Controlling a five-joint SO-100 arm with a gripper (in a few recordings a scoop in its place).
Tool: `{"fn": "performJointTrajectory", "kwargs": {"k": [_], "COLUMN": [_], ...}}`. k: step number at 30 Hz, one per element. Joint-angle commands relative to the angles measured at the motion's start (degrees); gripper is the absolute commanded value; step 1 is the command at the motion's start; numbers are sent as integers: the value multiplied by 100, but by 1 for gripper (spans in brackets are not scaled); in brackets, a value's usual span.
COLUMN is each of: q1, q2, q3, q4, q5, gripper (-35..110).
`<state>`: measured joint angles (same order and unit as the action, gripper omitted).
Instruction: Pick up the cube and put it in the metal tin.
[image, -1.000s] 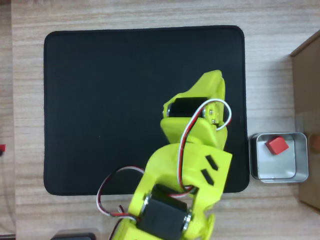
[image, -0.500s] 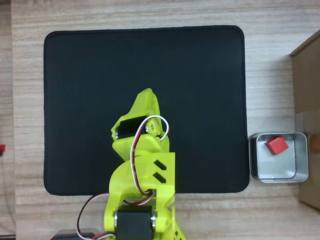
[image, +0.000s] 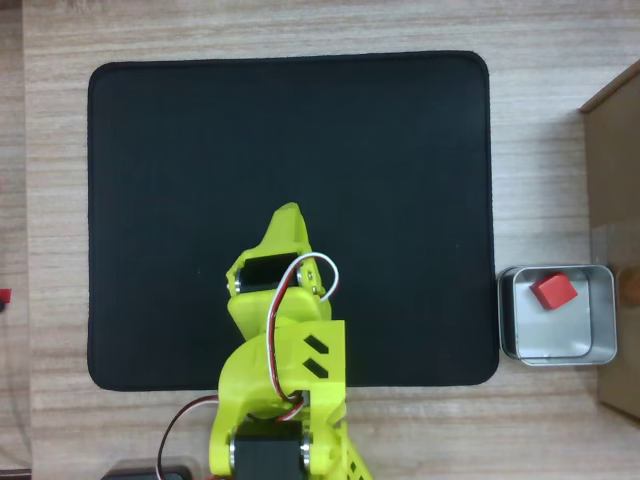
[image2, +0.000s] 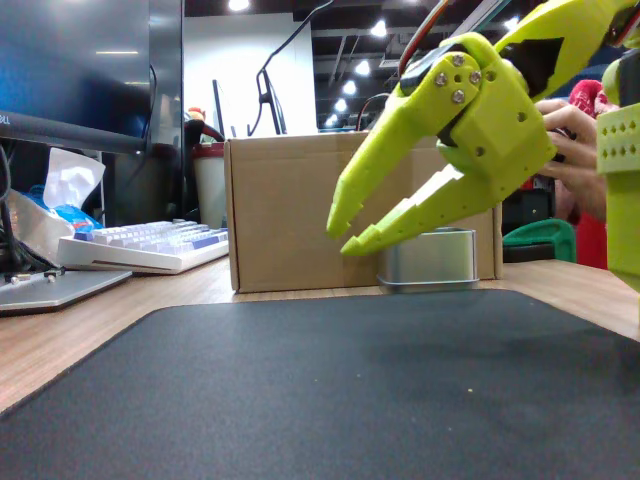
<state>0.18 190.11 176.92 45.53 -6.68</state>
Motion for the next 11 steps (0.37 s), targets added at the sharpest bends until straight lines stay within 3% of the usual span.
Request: {"fn": "performJointTrajectory", "kwargs": {"k": [1, 11], "q1": [35, 79], "q2": [246, 255], "q3": [70, 70], "q4": [176, 185], "q5": [-26, 0], "gripper": [0, 0]}}
